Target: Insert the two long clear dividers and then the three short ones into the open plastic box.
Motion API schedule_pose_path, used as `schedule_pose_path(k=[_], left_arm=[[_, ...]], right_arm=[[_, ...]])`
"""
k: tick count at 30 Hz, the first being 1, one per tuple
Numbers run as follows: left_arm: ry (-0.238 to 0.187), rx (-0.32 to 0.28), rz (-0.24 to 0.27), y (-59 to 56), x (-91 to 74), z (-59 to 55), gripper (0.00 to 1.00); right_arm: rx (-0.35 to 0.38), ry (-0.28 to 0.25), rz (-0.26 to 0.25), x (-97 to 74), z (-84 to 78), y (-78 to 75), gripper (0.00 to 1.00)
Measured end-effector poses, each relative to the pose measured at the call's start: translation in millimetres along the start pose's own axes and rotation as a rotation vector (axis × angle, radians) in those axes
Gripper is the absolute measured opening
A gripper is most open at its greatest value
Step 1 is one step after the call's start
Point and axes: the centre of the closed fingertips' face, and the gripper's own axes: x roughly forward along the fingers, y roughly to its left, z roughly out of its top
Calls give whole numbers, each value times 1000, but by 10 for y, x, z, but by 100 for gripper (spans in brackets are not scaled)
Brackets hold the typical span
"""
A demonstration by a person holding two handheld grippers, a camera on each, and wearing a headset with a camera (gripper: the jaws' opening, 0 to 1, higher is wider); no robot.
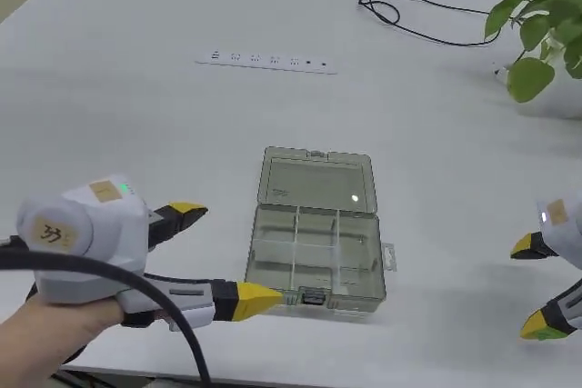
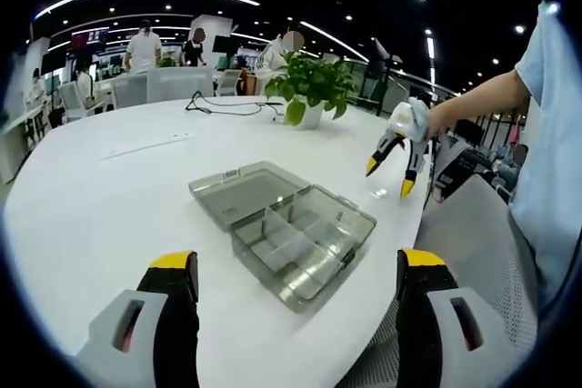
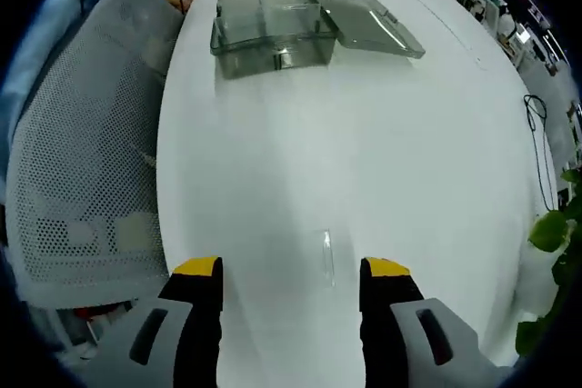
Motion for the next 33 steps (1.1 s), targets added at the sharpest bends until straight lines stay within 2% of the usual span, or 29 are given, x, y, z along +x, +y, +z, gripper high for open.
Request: schedule_pose_path(k=[7, 10, 13, 20, 21, 23, 33], left_arm=[[-3, -9, 15, 35, -50, -18, 91], [-6, -12, 20, 59, -64, -21, 91], [-8, -16, 23, 62, -67, -21, 91], [-9, -9, 19, 61, -75, -5, 91], [-10, -7, 18, 59, -76, 1, 91], [-11, -5, 17, 57, -79, 7, 91], [-14, -2, 16, 56, -90, 9, 91]], right_arm=[[-41, 29, 23, 61, -35, -16, 48], [-80, 58, 19, 82, -62, -28, 42], [-98, 74, 30, 102, -58, 4, 41], [-135, 89, 11, 117, -76, -44, 34], [-171, 98, 0, 117, -80, -52, 34], [-151, 101, 2, 119, -70, -40, 34], [-149, 96, -3, 151, -104, -31, 32]])
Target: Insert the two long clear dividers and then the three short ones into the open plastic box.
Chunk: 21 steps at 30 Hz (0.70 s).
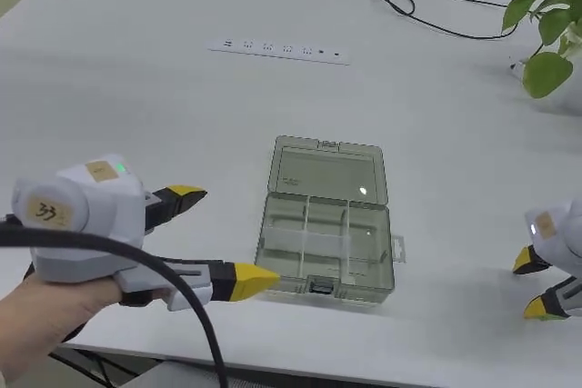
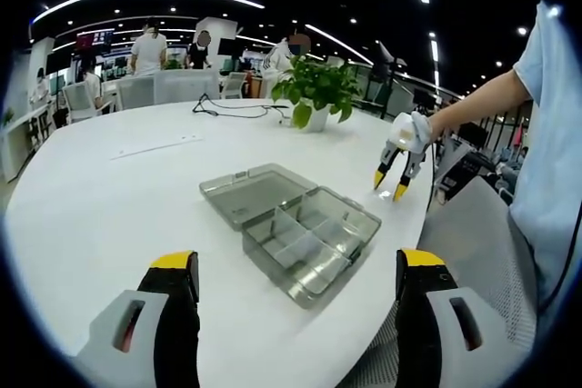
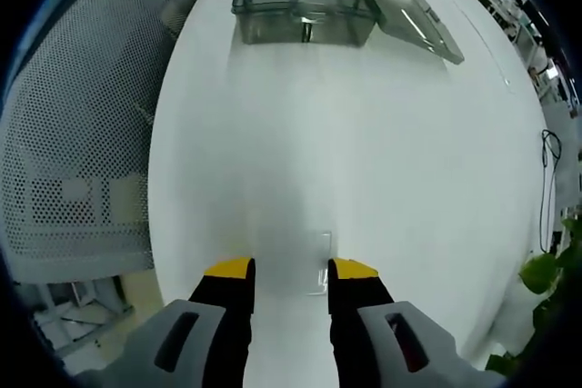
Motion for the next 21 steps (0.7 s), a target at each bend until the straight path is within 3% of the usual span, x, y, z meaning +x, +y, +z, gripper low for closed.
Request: schedule_pose_path(k=[12, 15, 21], left_arm=[[2, -10, 1, 7, -3, -32, 90], [6, -32, 6, 22, 0, -42, 89], [-10, -73, 11, 59, -8, -13, 88]], right_arm=[[59, -28, -30, -22, 9, -98, 32], [94, -74, -56, -88, 132, -155, 32], [83, -124, -102, -206, 363, -249, 32]])
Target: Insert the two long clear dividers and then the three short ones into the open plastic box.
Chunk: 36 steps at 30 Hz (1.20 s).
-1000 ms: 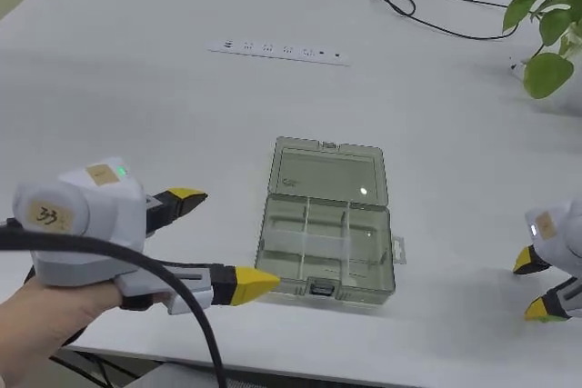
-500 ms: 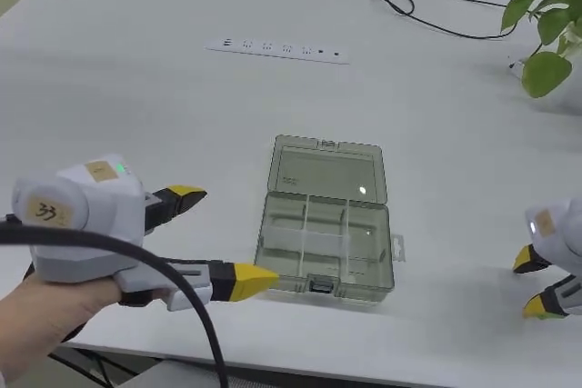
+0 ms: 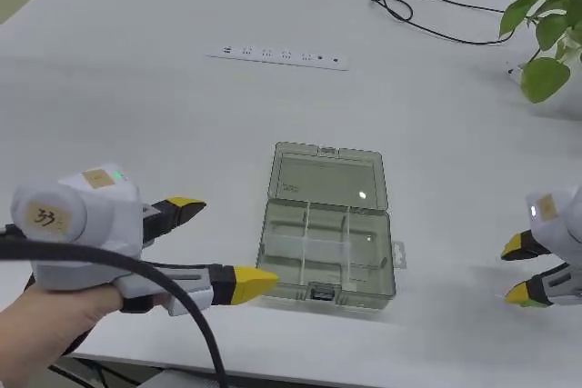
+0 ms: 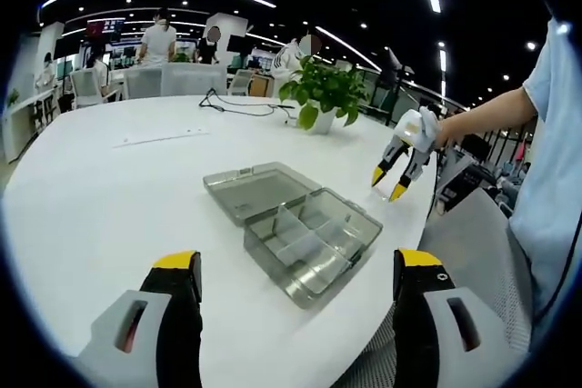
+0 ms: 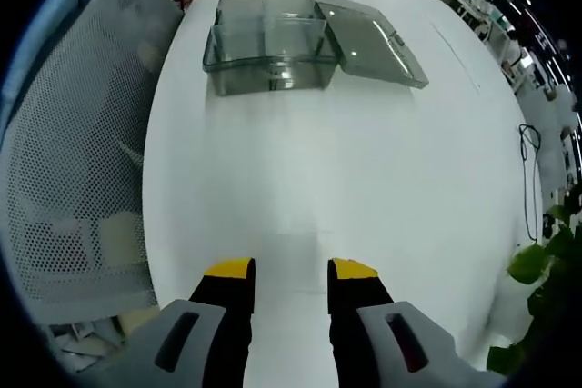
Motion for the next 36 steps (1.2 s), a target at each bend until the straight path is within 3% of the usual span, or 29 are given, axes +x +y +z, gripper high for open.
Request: schedule_pose_path(k=[6, 12, 15, 19, 26, 31, 32, 36], left_arm=[[-18, -58, 3, 27, 20, 33, 86], [-32, -120, -31, -40, 131, 86, 82], [-30, -159, -49, -82, 209, 121, 80], [0, -165, -64, -156, 319, 129, 77], [1, -226, -106, -291, 525, 258, 69], [35, -289, -147, -392, 649, 280, 60], [69, -319, -153, -406, 663, 244, 57], [77, -391, -177, -437, 747, 284, 47]], right_arm=[[-27, -58, -34, -144, 370, -11, 32], [-86, -121, -68, -313, 773, -18, 32], [-101, -153, -75, -370, 963, -15, 32], [-130, -187, -87, -412, 1193, -4, 32], [-194, -230, -93, -359, 1512, 2, 32], [-238, -246, -97, -316, 1700, 40, 32], [-262, -247, -105, -302, 1740, 44, 32], [-289, -254, -117, -273, 1853, 69, 32]])
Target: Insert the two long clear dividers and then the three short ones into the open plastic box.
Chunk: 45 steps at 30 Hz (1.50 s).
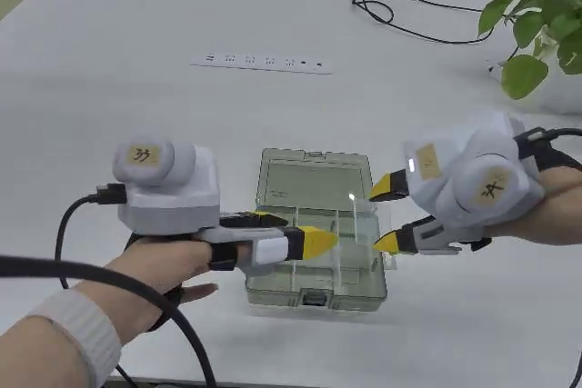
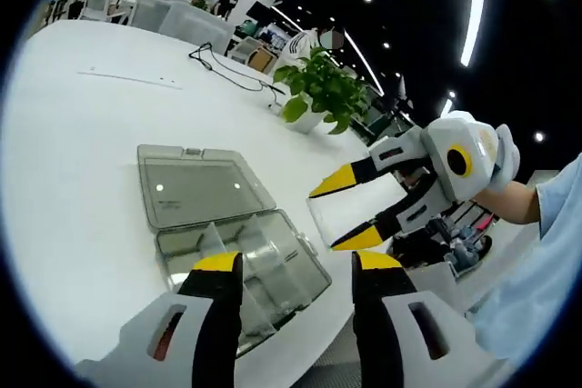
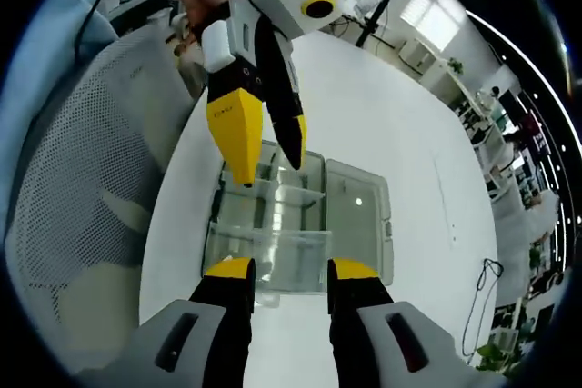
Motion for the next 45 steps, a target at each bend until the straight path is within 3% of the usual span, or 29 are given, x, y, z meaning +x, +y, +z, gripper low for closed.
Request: schedule_pose_path(k=[5, 9, 16, 22, 29, 39, 45], left_arm=[[6, -91, -14, -33, 87, 0, 40], [-8, -211, -13, -37, 135, 12, 33], [23, -293, -57, -110, 180, -63, 23], [-1, -365, -74, -129, 192, -55, 12], [-16, -387, -84, -132, 172, -37, 0], [-4, -413, -101, -156, 164, -75, 0], [9, -392, -113, -169, 132, -100, 0]], right_arm=[[-39, 1, -10, 51, 119, 18, 32], [-57, 5, -21, 85, 176, 29, 32], [-92, 13, -27, 116, 217, 58, 32], [-100, 4, -28, 113, 275, 67, 32], [-101, -4, -22, 84, 309, 78, 32], [-96, -16, -10, 72, 330, 105, 32], [-87, -34, 10, 64, 358, 138, 32]])
